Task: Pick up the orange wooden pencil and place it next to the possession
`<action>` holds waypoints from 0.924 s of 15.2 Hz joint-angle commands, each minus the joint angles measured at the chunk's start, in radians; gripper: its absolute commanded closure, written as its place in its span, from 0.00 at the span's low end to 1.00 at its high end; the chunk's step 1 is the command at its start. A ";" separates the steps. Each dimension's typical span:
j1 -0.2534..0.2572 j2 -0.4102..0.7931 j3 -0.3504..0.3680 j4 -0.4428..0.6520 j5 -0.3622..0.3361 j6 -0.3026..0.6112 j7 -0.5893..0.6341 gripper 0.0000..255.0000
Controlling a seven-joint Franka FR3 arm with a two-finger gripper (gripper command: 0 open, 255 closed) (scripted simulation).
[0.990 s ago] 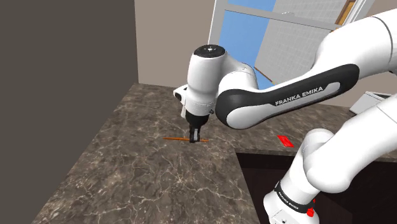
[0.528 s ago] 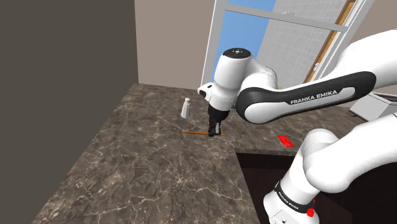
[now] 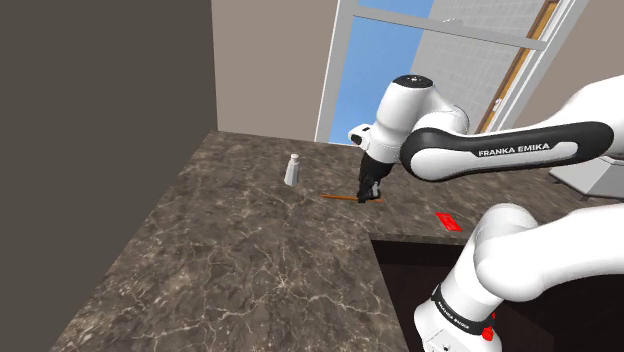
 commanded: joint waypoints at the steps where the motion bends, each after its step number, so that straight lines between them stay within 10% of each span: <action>1: -0.031 -0.034 -0.048 -0.028 -0.030 0.003 -0.054 1.00; 14: -0.282 -0.101 -0.396 -0.049 -0.261 0.028 -0.436 1.00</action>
